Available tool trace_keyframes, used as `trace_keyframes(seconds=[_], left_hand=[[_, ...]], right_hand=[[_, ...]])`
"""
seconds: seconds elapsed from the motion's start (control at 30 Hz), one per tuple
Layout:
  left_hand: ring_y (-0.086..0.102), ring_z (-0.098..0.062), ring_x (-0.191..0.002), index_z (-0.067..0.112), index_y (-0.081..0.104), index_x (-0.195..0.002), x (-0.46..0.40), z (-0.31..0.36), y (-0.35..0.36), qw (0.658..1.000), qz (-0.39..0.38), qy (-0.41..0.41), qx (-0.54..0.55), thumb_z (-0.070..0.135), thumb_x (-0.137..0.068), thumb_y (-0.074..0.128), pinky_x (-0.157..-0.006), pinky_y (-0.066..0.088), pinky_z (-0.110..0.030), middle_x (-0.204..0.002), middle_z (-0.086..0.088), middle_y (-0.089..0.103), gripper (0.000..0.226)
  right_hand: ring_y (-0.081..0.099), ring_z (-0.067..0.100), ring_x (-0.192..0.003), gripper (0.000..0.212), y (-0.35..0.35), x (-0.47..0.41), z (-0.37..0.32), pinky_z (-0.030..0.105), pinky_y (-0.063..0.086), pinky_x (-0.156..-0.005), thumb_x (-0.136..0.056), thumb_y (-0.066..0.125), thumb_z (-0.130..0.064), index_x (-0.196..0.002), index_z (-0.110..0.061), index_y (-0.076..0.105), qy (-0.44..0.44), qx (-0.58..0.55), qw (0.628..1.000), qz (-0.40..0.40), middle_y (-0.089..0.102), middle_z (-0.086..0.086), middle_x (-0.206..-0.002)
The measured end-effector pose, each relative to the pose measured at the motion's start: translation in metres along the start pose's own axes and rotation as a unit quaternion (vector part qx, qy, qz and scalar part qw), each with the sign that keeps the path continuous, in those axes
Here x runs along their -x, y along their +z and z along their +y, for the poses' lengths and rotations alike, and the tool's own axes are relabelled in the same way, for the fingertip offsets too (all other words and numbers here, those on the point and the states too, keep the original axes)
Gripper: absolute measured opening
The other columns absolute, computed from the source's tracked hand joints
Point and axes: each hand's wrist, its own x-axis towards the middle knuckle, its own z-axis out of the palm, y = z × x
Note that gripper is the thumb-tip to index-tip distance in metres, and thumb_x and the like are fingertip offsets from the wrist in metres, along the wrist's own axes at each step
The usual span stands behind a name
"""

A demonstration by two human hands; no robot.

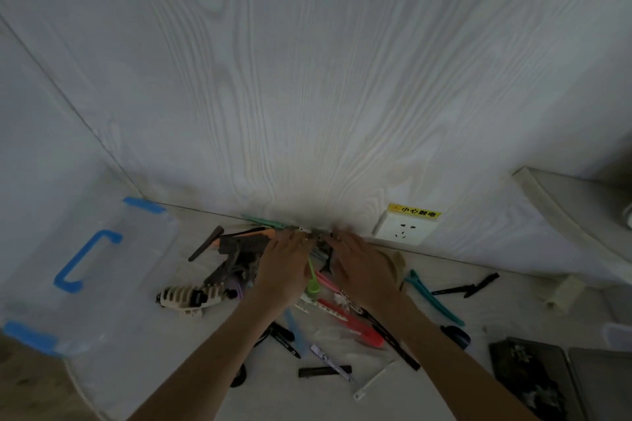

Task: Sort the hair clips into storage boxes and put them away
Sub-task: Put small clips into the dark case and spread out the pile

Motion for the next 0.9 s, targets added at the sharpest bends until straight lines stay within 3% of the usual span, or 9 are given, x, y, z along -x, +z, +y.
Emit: trace_keyframes(seconds=[0.1, 0.17, 0.23, 0.37, 0.47, 0.57, 0.63, 0.73, 0.9], left_hand=[[0.055, -0.028, -0.113, 0.012, 0.065, -0.105, -0.007, -0.002, 0.003, 1.0, 0.012, -0.021, -0.015, 0.018, -0.08, 0.051, -0.094, 0.041, -0.036, -0.112, -0.007, 0.063, 0.029], [0.061, -0.027, -0.098, 0.009, 0.07, -0.081, -0.007, -0.005, 0.0, 0.999, 0.027, -0.042, -0.009, 0.024, -0.077, 0.05, -0.087, 0.045, -0.036, -0.093, -0.008, 0.069, 0.025], [0.055, -0.025, -0.107, 0.011, 0.071, -0.085, -0.007, -0.009, 0.0, 0.998, -0.007, -0.049, -0.027, 0.029, -0.084, 0.048, -0.094, 0.039, -0.034, -0.1, -0.005, 0.067, 0.028], [0.051, -0.019, -0.111, 0.02, 0.07, -0.1, -0.014, -0.013, -0.008, 0.998, -0.038, -0.039, -0.008, 0.028, -0.079, 0.059, -0.095, 0.037, -0.029, -0.11, 0.001, 0.063, 0.024], [0.047, -0.022, -0.117, 0.02, 0.055, -0.124, -0.025, -0.012, -0.007, 0.999, -0.037, 0.005, 0.028, 0.02, -0.077, 0.063, -0.096, 0.041, -0.033, -0.128, 0.001, 0.053, 0.048], [0.045, -0.021, -0.122, 0.023, 0.05, -0.128, -0.033, -0.006, -0.002, 0.998, -0.032, 0.012, 0.054, 0.02, -0.084, 0.059, -0.099, 0.042, -0.034, -0.132, 0.002, 0.05, 0.045], [0.047, -0.021, -0.118, 0.024, 0.057, -0.118, -0.035, -0.004, 0.006, 0.998, -0.019, 0.01, 0.052, 0.023, -0.086, 0.058, -0.096, 0.043, -0.034, -0.125, 0.003, 0.056, 0.032], [0.055, -0.02, -0.109, 0.025, 0.063, -0.106, -0.034, -0.004, 0.01, 0.999, -0.001, -0.008, 0.043, 0.036, -0.085, 0.061, -0.088, 0.048, -0.033, -0.112, 0.003, 0.065, 0.024], [0.061, -0.015, -0.099, 0.026, 0.065, -0.104, -0.03, -0.009, 0.011, 0.994, -0.039, -0.04, 0.091, 0.035, -0.086, 0.062, -0.08, 0.052, -0.03, -0.107, 0.005, 0.067, 0.021]], right_hand=[[0.063, 0.021, -0.083, 0.019, 0.001, 0.0, 0.002, 0.029, 0.055, -0.066, -0.078, 0.053, -0.026, -0.084, -0.02, 0.07, 0.032, 0.029, 0.999, 0.013, 0.066, 0.003, -0.088], [0.06, 0.017, -0.072, 0.023, -0.001, 0.006, 0.004, 0.028, 0.05, -0.064, -0.08, 0.055, -0.035, -0.068, -0.021, 0.069, 0.09, 0.039, 0.995, -0.008, 0.063, -0.001, -0.073], [0.061, 0.015, -0.067, 0.025, 0.001, 0.014, 0.008, 0.026, 0.043, -0.062, -0.078, 0.062, -0.038, -0.059, -0.022, 0.067, 0.118, 0.07, 0.99, -0.033, 0.061, -0.003, -0.066], [0.061, 0.016, -0.092, 0.018, -0.01, 0.013, 0.008, 0.027, 0.031, -0.075, -0.082, 0.059, -0.038, -0.095, -0.026, 0.067, 0.154, 0.038, 0.987, -0.042, 0.06, -0.005, -0.099], [0.053, 0.014, -0.113, 0.032, -0.012, 0.006, 0.007, 0.014, 0.028, -0.073, -0.09, 0.052, -0.026, -0.122, -0.023, 0.053, 0.139, -0.007, 0.99, -0.026, 0.048, -0.006, -0.127], [0.04, 0.025, -0.13, 0.046, 0.002, -0.006, 0.007, 0.03, 0.039, -0.097, -0.093, 0.047, -0.018, -0.138, -0.016, 0.037, 0.112, -0.035, 0.992, -0.048, 0.04, 0.006, -0.14], [0.047, 0.031, -0.119, 0.04, 0.01, -0.013, 0.007, 0.038, 0.048, -0.091, -0.092, 0.047, -0.019, -0.132, -0.018, 0.044, 0.122, -0.022, 0.989, -0.074, 0.043, 0.011, -0.133], [0.06, 0.028, -0.086, 0.018, 0.015, -0.018, 0.0, 0.033, 0.049, -0.068, -0.087, 0.053, -0.015, -0.103, -0.016, 0.062, 0.104, -0.074, 0.991, -0.046, 0.051, 0.009, -0.112], [0.061, 0.016, -0.087, 0.013, 0.018, -0.015, 0.001, 0.022, 0.04, -0.067, -0.082, 0.063, -0.024, -0.089, -0.019, 0.072, 0.191, -0.164, 0.967, -0.03, 0.064, 0.0, -0.091]])
